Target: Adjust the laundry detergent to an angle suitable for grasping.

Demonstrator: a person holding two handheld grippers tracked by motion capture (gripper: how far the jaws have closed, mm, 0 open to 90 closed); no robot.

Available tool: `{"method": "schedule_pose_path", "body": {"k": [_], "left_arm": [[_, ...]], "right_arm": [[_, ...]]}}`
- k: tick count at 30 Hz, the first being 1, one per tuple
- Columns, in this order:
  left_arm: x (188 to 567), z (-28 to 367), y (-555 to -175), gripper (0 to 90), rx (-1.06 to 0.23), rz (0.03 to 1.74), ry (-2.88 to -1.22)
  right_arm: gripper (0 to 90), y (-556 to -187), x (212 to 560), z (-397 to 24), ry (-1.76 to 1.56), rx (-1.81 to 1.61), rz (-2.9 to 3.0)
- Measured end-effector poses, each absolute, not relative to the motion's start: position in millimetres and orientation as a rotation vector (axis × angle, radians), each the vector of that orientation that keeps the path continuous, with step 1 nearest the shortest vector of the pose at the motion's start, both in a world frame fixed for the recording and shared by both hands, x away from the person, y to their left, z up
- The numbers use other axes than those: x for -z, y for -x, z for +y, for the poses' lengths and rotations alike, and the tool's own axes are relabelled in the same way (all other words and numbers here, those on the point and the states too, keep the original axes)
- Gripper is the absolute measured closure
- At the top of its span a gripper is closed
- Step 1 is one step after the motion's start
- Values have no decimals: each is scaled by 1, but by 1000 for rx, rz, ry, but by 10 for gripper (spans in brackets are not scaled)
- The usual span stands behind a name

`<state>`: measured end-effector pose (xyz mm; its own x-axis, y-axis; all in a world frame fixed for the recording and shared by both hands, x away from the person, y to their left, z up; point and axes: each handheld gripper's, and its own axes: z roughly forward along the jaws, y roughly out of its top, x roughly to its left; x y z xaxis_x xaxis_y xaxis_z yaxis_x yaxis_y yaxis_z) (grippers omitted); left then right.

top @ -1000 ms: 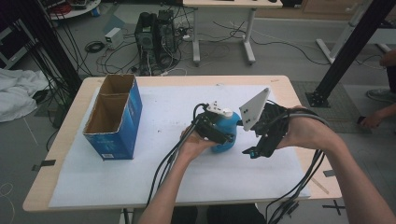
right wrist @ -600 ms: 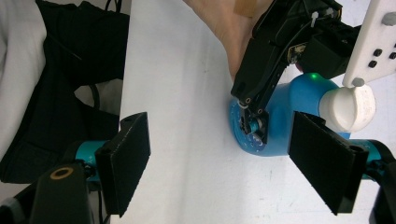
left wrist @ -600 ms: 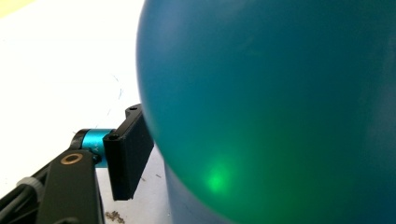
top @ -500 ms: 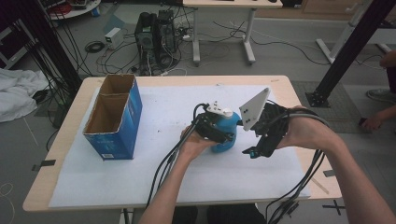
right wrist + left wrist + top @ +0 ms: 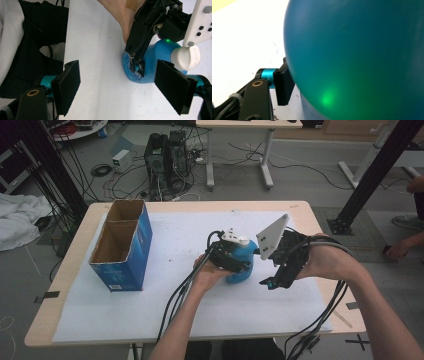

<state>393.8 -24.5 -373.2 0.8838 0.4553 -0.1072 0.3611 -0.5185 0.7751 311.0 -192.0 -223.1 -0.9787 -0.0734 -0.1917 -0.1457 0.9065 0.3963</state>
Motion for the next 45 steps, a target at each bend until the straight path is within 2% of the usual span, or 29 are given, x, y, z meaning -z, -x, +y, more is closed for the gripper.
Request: {"method": "schedule_pose_path", "body": {"k": [5,9,11,19,30,40,45], "left_arm": [[372,-25,-393,410,-155,554,-2183],[371,-25,-392,428,-175,535,-2196],[373,-28,-390,432,-187,552,-2158],[371,-25,-390,443,-184,528,-2198],[374,-27,-388,445,-194,547,-2154],[371,-22,-388,446,-200,492,-2191],[368,-17,-386,447,-183,480,-2152]], "right_arm": [[204,-312,222,-193,169,-606,2904],[203,-311,222,-193,169,-604,2903],[204,-311,223,-193,160,-618,2894],[204,-311,223,-194,168,-604,2900],[204,-311,222,-195,161,-607,2901],[204,-311,222,-196,157,-612,2900],[204,-312,221,-196,158,-613,2900]]}}
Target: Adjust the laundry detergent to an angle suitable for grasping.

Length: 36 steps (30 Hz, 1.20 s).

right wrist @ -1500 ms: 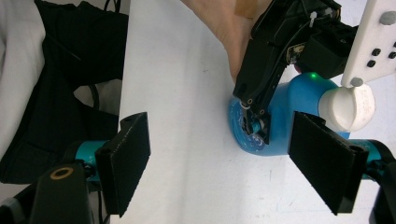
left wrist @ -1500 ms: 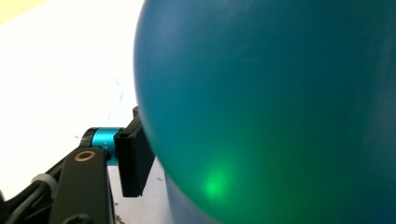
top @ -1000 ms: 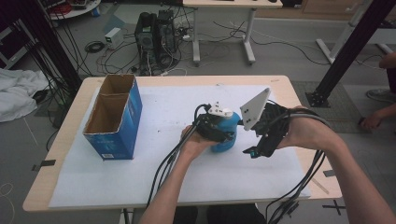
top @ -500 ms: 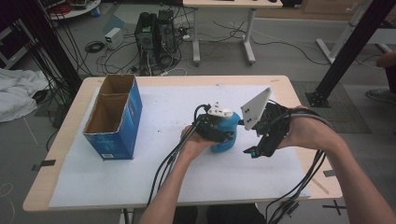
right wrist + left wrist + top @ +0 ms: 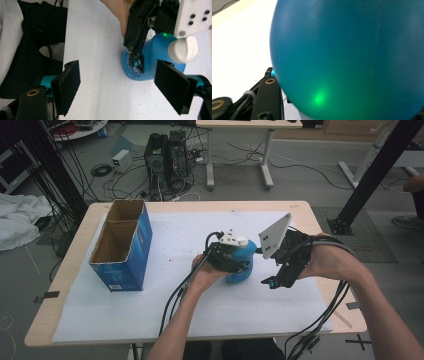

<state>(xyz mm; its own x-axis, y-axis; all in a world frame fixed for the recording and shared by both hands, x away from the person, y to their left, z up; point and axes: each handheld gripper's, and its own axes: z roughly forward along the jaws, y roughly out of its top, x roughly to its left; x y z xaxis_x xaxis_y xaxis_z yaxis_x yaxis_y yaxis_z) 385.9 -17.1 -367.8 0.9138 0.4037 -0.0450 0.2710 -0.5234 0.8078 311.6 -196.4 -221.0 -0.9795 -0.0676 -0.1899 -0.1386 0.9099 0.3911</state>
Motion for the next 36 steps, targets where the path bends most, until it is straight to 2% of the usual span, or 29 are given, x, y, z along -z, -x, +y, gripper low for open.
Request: {"method": "schedule_pose_path", "body": {"k": [16,25,29,31,36], "left_arm": [[349,12,-368,448,-143,359,-2123],[348,29,-358,447,-136,211,-2206],[351,33,-351,447,-82,221,-2181],[352,37,-351,447,-124,199,-2194],[357,41,-347,447,-79,198,-2182]], "right_arm": [[203,-310,222,-197,159,-615,2898],[204,-310,223,-197,159,-614,2901],[204,-310,223,-195,167,-606,2905],[204,-311,224,-195,181,-606,2904],[204,-310,224,-194,173,-605,2907]]}}
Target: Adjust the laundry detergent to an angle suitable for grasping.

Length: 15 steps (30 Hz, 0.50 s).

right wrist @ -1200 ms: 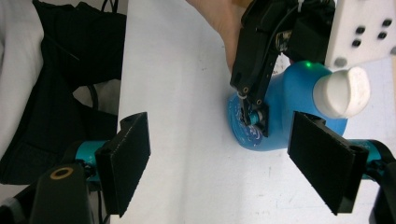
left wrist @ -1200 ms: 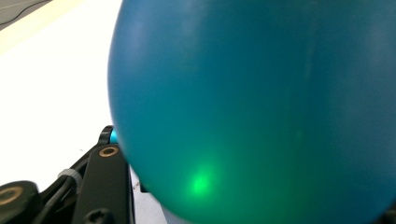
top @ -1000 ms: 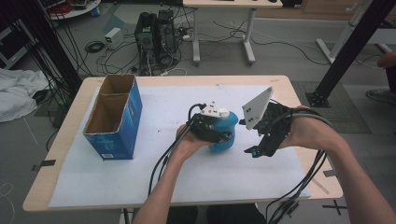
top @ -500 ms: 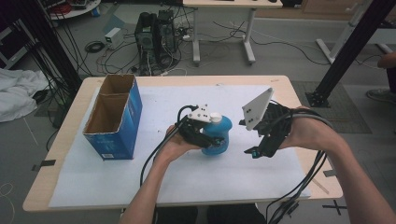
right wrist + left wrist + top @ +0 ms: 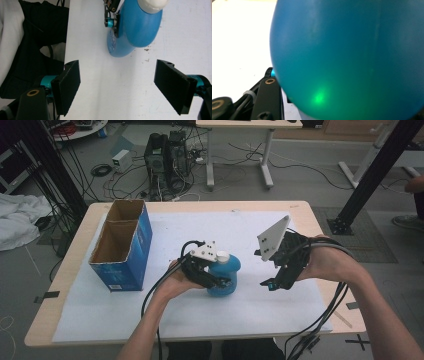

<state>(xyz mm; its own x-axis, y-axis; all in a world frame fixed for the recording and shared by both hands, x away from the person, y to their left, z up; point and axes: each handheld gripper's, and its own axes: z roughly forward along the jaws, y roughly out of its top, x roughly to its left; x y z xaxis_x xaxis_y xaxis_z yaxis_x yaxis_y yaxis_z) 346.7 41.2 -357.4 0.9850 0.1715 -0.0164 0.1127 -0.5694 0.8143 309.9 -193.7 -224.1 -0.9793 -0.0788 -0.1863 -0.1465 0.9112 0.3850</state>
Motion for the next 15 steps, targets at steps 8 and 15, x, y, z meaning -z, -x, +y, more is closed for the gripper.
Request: {"method": "schedule_pose_path", "body": {"k": [8,15], "left_arm": [[363,44,-346,447,-68,170,-2203],[372,43,-345,447,-59,175,-2208]], "right_arm": [[204,-310,224,-192,178,-602,2910],[204,-310,224,-192,175,-598,2909]]}}
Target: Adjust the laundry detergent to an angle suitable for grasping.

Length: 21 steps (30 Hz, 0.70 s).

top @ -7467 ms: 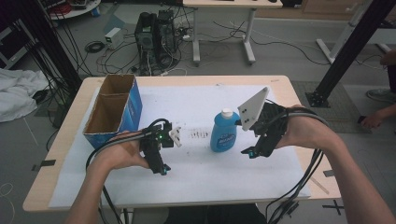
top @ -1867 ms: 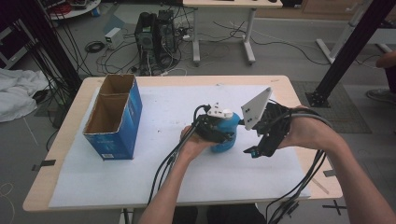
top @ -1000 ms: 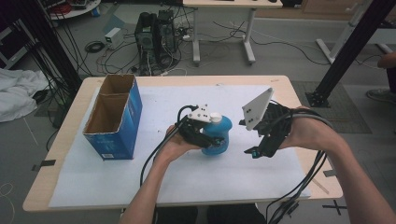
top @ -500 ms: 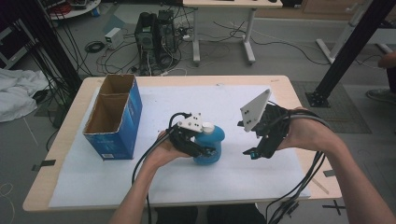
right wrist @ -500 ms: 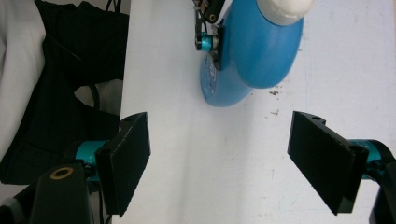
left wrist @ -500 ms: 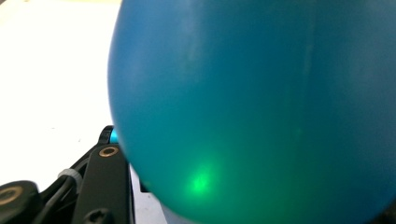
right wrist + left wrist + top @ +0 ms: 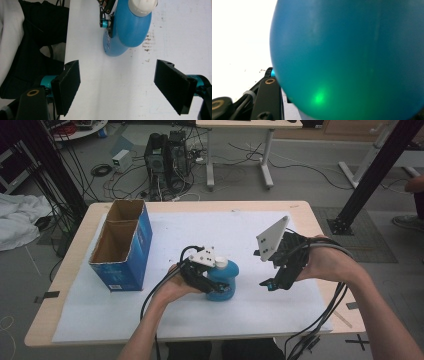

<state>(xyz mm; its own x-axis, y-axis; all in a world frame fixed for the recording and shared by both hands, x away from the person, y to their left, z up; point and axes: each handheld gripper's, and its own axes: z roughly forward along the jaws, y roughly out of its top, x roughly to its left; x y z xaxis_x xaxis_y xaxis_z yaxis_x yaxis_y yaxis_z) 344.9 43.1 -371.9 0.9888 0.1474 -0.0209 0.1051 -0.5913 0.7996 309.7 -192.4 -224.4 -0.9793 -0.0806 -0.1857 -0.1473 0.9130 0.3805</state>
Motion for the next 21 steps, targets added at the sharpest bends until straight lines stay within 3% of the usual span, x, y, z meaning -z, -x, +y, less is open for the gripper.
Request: {"method": "schedule_pose_path", "body": {"k": [21], "left_arm": [[376,48,-347,440,-37,195,-2185]], "right_arm": [[204,-308,225,-193,161,-607,2906]]}}
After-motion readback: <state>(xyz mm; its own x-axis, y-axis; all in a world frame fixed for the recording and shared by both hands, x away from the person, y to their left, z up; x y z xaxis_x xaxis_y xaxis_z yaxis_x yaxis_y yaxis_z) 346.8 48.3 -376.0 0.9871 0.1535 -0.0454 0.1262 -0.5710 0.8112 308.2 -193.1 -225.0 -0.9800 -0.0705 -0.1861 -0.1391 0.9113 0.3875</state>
